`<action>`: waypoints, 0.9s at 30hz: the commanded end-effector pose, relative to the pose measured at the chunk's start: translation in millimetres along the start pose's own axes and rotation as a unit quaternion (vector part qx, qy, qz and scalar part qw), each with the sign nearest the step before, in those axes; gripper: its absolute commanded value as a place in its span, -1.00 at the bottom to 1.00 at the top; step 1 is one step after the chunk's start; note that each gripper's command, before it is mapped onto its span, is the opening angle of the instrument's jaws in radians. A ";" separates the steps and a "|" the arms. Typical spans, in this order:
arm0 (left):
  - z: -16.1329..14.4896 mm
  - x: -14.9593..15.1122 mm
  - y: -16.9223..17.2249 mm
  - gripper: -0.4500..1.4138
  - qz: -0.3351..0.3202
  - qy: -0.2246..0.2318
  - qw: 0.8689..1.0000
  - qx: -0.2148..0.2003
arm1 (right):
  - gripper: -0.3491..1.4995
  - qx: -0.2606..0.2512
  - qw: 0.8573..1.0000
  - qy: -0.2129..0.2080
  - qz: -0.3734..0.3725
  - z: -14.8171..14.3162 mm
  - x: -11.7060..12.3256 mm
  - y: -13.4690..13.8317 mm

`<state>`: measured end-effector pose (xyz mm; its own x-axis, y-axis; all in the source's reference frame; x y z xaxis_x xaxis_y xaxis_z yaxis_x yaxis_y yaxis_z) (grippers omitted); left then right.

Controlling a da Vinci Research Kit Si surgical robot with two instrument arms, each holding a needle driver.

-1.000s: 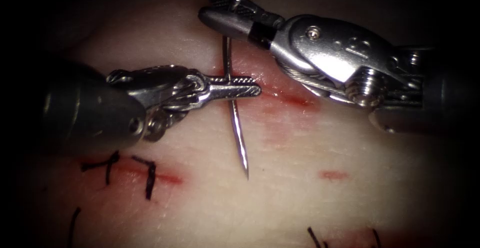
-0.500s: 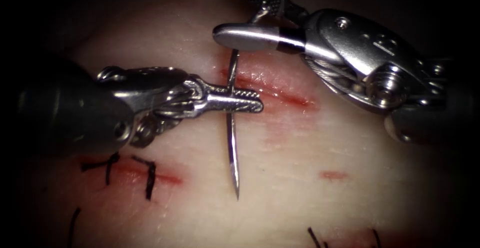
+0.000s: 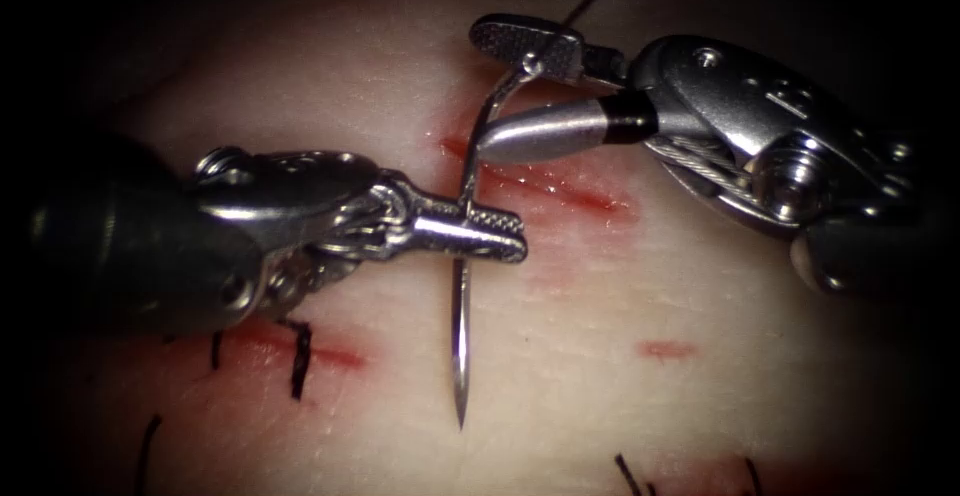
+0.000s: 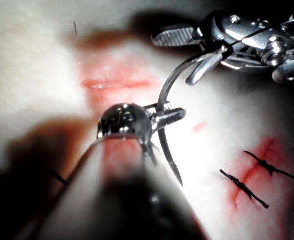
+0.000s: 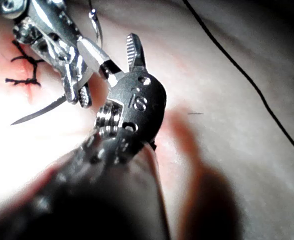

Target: Wound Closure

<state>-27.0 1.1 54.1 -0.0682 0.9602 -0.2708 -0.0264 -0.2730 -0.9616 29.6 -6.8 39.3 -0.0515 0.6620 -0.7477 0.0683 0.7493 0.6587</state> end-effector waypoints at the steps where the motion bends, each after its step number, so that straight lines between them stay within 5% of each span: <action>1: 0.6 -0.2 -0.5 -1.00 0.000 0.000 1.000 -0.001 | 0.07 0.000 1.000 0.001 -0.003 1.2 0.0 0.5; 7: 0.6 -0.2 -0.5 -1.00 0.001 0.000 1.000 -0.003 | -0.07 -0.003 1.000 0.002 -0.005 2.3 -0.3 0.3; 10: 0.6 -0.1 -0.5 -1.00 0.001 0.001 1.000 -0.005 | -1.00 -0.018 1.000 0.000 -0.006 2.1 -0.5 0.2; 17: 0.8 0.1 -0.1 -1.00 0.008 0.009 1.000 0.007 | -1.00 -0.074 0.996 -0.020 -0.042 0.7 -0.9 0.9; 19: 1.0 0.5 -0.2 -0.08 0.081 0.019 0.996 0.032 | -1.00 -0.080 0.995 -0.023 -0.047 0.3 -0.8 1.1; 22: 1.5 1.3 -0.7 0.19 0.147 0.049 0.981 0.115 | -1.00 -0.091 0.994 -0.019 -0.056 -0.4 -0.3 1.4; 27: 0.7 2.1 -1.9 0.73 0.144 0.051 0.981 0.120 | -1.00 -0.137 0.988 0.000 -0.074 -2.5 1.5 2.8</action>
<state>-27.0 3.9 55.0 -0.0111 0.8381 -0.5454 -0.2633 -0.5286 -0.8070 26.6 -4.3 40.0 -0.0401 0.5431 -0.8387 -0.2216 0.8136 0.5375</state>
